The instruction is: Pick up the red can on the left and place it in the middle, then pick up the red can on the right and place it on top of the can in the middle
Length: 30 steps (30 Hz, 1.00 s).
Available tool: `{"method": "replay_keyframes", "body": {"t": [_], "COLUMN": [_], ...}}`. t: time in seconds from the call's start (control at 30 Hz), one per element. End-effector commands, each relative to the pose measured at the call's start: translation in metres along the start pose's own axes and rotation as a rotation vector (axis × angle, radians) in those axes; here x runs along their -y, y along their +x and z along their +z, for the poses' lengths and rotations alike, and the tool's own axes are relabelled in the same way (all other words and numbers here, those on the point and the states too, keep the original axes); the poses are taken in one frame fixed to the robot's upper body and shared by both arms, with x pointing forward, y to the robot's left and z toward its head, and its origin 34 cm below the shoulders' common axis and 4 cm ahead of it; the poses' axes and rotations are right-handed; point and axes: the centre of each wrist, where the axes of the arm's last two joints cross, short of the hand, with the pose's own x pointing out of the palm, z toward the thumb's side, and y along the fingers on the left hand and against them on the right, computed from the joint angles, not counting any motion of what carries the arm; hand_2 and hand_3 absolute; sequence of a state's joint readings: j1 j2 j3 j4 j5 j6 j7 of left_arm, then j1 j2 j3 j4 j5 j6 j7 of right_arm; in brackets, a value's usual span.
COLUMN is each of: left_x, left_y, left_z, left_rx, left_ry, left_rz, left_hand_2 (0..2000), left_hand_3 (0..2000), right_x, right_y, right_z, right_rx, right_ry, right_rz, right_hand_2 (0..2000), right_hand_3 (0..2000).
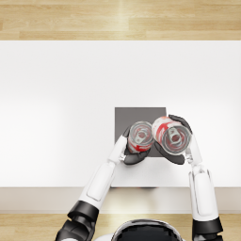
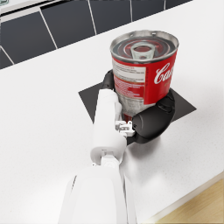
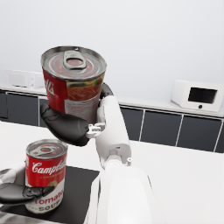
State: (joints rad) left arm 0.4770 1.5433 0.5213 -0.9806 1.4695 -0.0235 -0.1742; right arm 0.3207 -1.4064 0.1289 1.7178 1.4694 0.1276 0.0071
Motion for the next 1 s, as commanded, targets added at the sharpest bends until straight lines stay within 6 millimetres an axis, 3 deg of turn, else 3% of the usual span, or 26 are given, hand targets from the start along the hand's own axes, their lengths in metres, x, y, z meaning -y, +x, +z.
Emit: {"method": "replay_keyframes", "body": {"t": [0.03, 0.2, 0.23, 0.27, 0.33, 0.37, 0.5, 0.6, 0.67, 0.8, 1.0], "left_x": [-0.006, -0.003, -0.002, -0.001, 0.002, 0.005, 0.036, 0.068, 0.084, 0.106, 0.116], "left_y": [-0.002, 0.001, 0.001, 0.001, 0.001, 0.001, -0.006, -0.040, -0.059, -0.072, -0.060], "left_z": [-0.002, -0.014, -0.012, -0.010, -0.007, -0.003, 0.033, 0.061, 0.068, 0.063, 0.040], "left_rx": [0.007, 0.014, 0.016, 0.019, 0.022, 0.023, 0.028, 0.042, 0.047, 0.052, 0.067], "left_ry": [-0.019, -0.057, -0.036, -0.020, 0.003, 0.023, 0.090, 0.169, 0.187, 0.164, 0.073], "left_rz": [0.010, -0.003, -0.005, -0.007, -0.003, 0.009, 0.051, 0.195, 0.282, 0.363, 0.331], "left_hand_2": [2000, 2000, 639, 0, 0, 0, 0, 0, 0, 0, 0], "left_hand_3": [1520, 1520, 1193, 867, 213, 0, 0, 0, 0, 0, 0], "right_x": [0.005, 0.013, 0.015, 0.017, 0.023, 0.026, 0.035, 0.045, 0.048, 0.047, 0.043], "right_y": [-0.001, 0.006, 0.008, 0.011, 0.017, 0.022, 0.034, 0.038, 0.042, 0.055, 0.064], "right_z": [0.011, 0.015, 0.016, 0.017, 0.020, 0.023, 0.030, 0.039, 0.039, 0.032, 0.008], "right_rx": [-0.002, 0.011, 0.014, 0.018, 0.027, 0.033, 0.049, 0.056, 0.057, 0.074, 0.087], "right_ry": [-0.044, -0.067, -0.070, -0.078, -0.092, -0.103, -0.132, -0.089, 0.005, 0.165, 0.302], "right_rz": [-0.006, 0.013, 0.017, 0.027, 0.045, 0.061, 0.099, 0.107, 0.111, 0.064, 0.032], "right_hand_2": [2000, 2000, 2000, 2000, 2000, 2000, 2000, 2000, 2000, 2000, 2000], "right_hand_3": [1520, 1520, 1520, 1520, 1520, 1520, 1520, 1520, 1520, 1520, 1520]}}
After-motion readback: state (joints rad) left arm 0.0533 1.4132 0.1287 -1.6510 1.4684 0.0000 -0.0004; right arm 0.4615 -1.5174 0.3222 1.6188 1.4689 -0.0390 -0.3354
